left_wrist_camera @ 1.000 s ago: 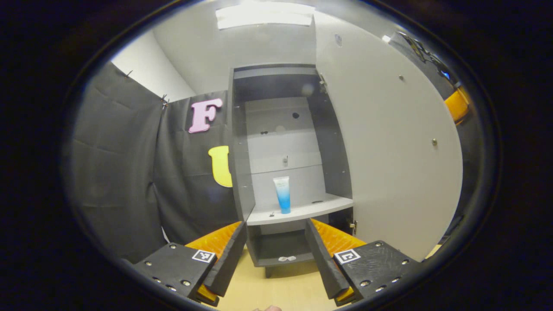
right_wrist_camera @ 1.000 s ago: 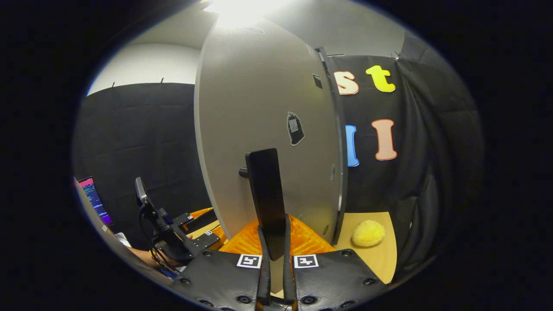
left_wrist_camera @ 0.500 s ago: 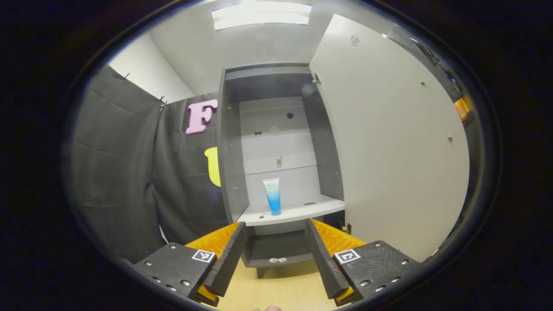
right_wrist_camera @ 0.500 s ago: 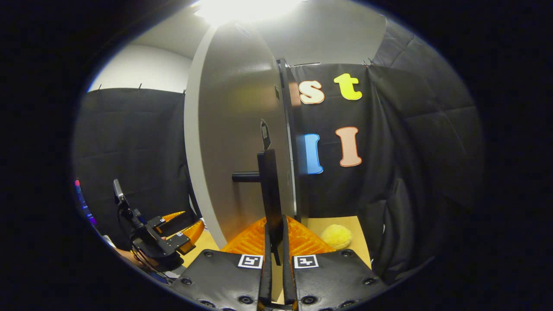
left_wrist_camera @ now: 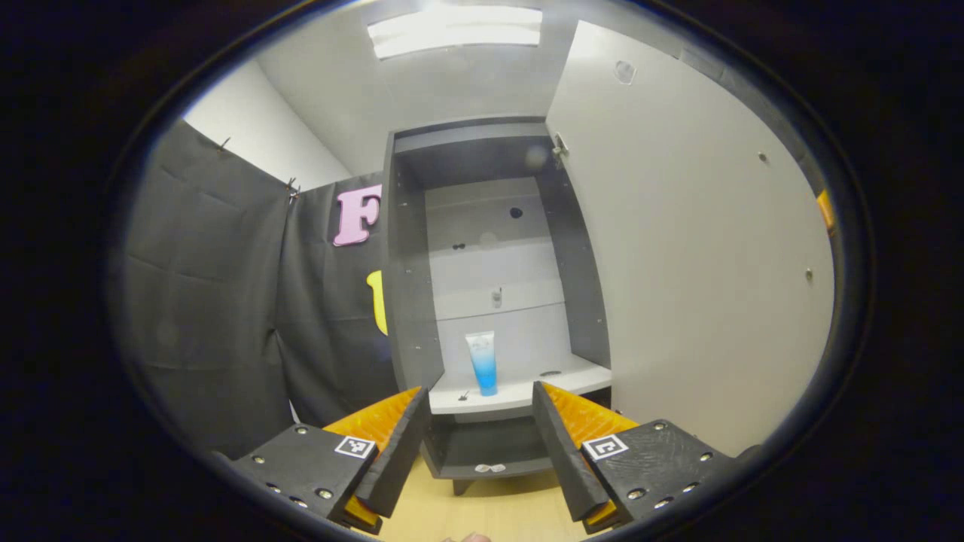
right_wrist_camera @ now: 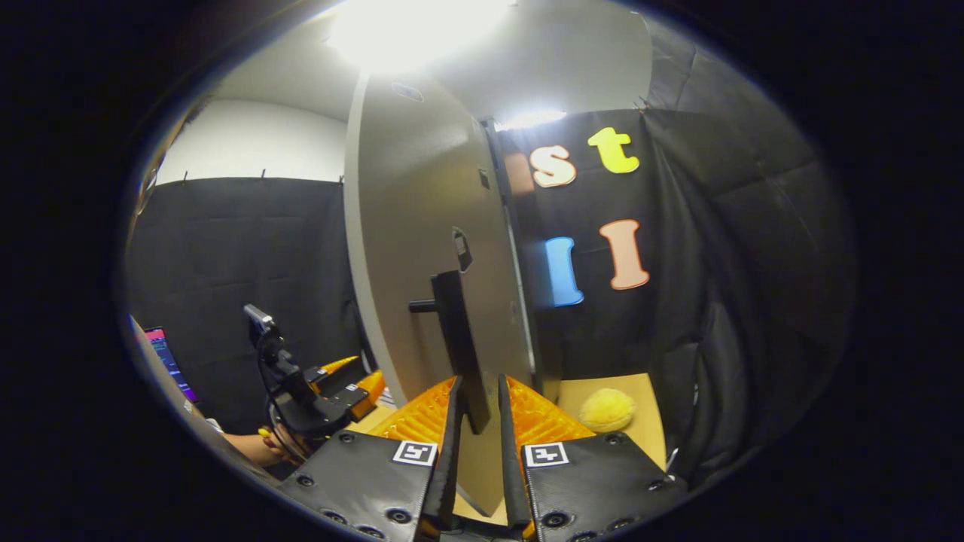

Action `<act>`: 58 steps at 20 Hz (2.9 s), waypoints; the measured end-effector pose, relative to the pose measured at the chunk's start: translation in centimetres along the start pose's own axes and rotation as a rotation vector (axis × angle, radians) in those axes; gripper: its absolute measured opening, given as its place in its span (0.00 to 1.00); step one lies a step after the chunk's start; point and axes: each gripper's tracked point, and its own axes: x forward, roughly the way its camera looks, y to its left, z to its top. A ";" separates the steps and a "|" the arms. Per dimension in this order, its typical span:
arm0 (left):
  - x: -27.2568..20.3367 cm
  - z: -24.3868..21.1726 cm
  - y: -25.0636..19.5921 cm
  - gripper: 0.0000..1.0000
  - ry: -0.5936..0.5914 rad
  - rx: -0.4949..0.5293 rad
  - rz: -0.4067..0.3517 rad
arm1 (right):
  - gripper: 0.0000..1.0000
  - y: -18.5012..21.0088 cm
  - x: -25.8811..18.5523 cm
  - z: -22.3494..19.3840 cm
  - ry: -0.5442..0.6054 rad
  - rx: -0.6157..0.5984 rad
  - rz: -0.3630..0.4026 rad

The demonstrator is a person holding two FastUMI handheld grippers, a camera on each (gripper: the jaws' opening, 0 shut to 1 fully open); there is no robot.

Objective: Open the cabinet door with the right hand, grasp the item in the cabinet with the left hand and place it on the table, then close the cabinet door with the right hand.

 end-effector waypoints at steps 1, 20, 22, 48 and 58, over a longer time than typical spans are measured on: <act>0.6 0.4 0.0 0.82 -0.002 -0.003 -0.002 | 0.33 -2.1 -0.6 0.5 -0.017 -0.019 -0.069; 22.8 -4.7 0.8 0.82 0.096 -0.036 -0.153 | 0.98 -13.3 1.9 -2.6 -0.047 -0.007 -0.664; 24.3 -5.9 0.7 0.84 0.117 -0.055 -0.167 | 0.98 -13.5 2.1 -3.0 -0.038 0.000 -0.693; 25.5 -8.0 1.0 0.53 0.131 -0.161 -0.182 | 0.98 -13.2 3.0 -4.1 0.004 -0.002 -0.697; 15.3 -9.0 6.2 0.53 0.099 -0.178 -0.071 | 0.98 -13.4 4.1 -5.0 0.011 0.001 -0.572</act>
